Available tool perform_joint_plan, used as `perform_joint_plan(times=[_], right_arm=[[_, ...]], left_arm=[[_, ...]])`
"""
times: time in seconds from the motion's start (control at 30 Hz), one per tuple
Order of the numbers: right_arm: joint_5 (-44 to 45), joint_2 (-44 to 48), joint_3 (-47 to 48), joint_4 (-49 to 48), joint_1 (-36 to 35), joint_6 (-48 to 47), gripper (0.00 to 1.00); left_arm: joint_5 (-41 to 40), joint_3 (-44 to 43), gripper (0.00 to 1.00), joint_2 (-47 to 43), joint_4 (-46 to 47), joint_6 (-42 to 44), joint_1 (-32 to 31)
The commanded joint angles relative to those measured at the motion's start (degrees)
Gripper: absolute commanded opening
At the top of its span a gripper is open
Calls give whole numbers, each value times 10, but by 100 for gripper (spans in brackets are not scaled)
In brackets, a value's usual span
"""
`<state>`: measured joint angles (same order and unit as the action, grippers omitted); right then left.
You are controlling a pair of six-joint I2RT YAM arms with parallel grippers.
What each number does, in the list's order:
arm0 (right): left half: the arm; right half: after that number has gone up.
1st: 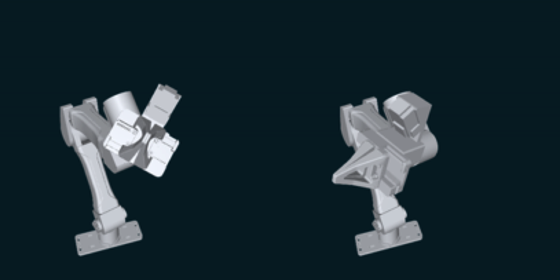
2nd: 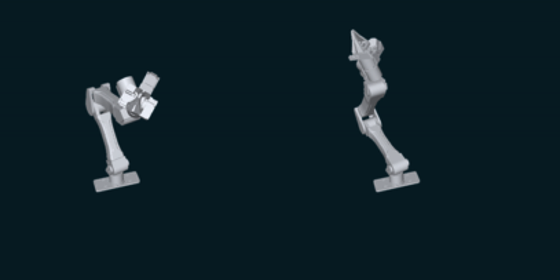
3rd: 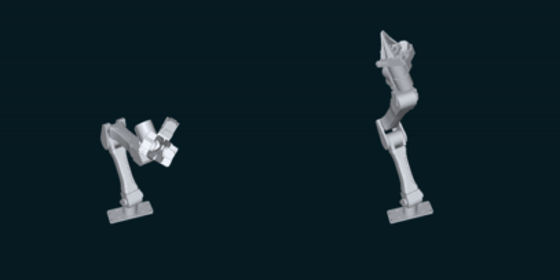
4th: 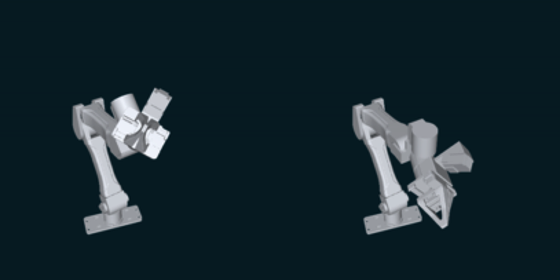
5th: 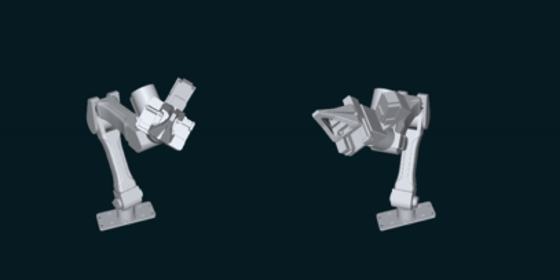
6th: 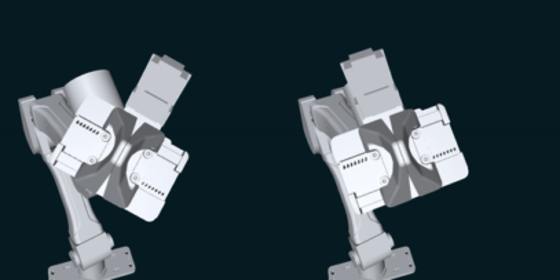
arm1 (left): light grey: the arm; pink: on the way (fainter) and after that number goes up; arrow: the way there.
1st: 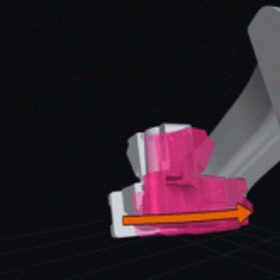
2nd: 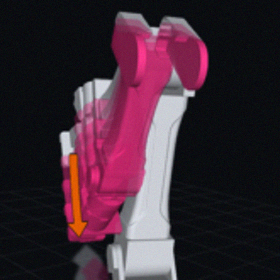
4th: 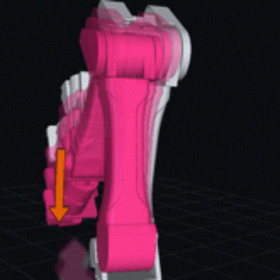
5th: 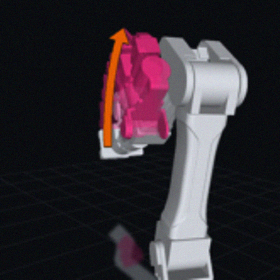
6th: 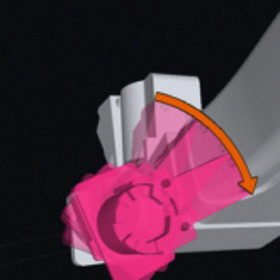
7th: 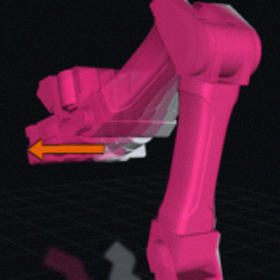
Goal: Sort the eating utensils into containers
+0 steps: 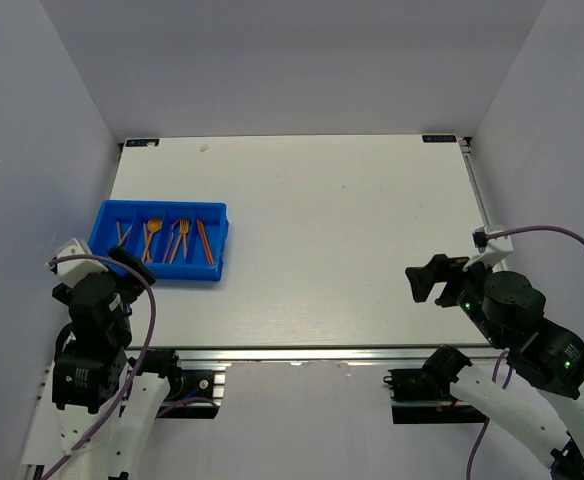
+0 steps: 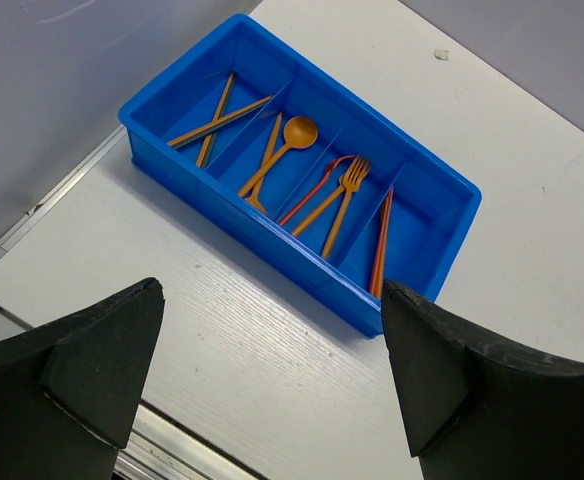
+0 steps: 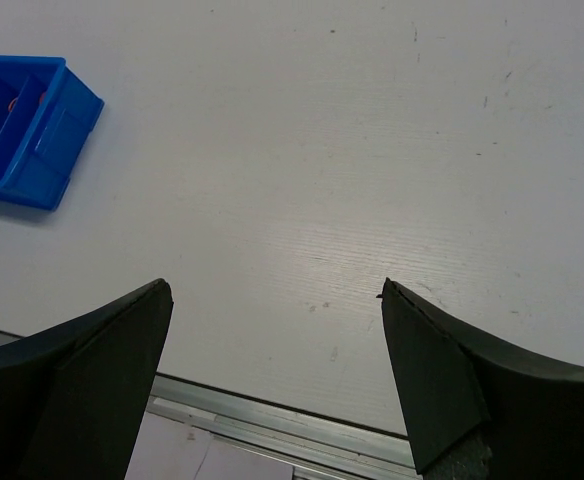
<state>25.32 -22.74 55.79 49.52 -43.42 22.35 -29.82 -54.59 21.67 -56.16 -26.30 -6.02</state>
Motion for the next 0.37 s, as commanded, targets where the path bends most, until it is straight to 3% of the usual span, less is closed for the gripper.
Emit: perform_joint_plan(times=[0.0, 0.33], right_arm=[[-5, -13, 0, -31, -2, 5, 89], [-21, -44, -17, -67, -3, 10, 89]], left_arm=[[-14, -4, 98, -4, -5, -5, -2], [15, 2, 98, -3, 7, 6, -3]])
